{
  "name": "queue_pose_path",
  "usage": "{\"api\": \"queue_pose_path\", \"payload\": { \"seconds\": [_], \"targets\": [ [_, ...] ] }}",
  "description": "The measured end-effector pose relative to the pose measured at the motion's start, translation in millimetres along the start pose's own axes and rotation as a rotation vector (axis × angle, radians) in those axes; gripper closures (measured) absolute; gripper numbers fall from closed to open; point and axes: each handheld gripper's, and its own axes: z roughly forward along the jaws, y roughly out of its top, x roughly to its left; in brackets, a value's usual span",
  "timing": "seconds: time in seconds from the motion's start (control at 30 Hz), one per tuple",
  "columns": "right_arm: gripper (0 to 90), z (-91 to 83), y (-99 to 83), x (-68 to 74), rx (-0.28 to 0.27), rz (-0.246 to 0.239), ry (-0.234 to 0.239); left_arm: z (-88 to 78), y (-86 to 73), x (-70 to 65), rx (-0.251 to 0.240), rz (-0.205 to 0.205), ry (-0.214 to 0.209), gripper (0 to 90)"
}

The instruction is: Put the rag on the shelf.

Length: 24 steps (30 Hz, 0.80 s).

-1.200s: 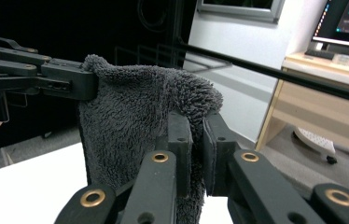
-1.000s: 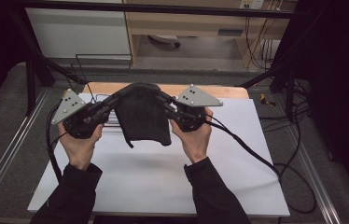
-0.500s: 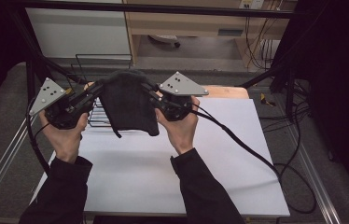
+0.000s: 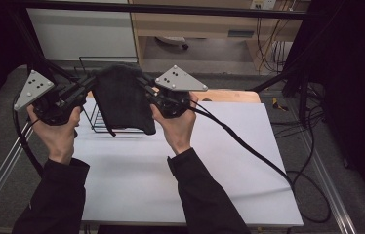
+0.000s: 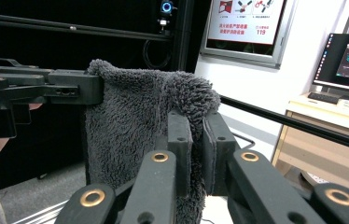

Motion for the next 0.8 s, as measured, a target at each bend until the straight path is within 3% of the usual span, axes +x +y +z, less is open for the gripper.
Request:
{"api": "queue_pose_path", "payload": {
  "seconds": [0.47, 0.8],
  "targets": [
    [83.9, 23.6, 34.2, -0.2, -0.05, 0.001, 0.005, -4.9, 32.1, 18.8, -0.053, -0.004, 0.036, 83.6],
    [84.0, 42.5, 54.9, -4.9, -0.062, -0.003, -0.006, 3.9, 52.8, 32.4, -0.061, -0.002, 0.068, 83.6]
  ]
}}
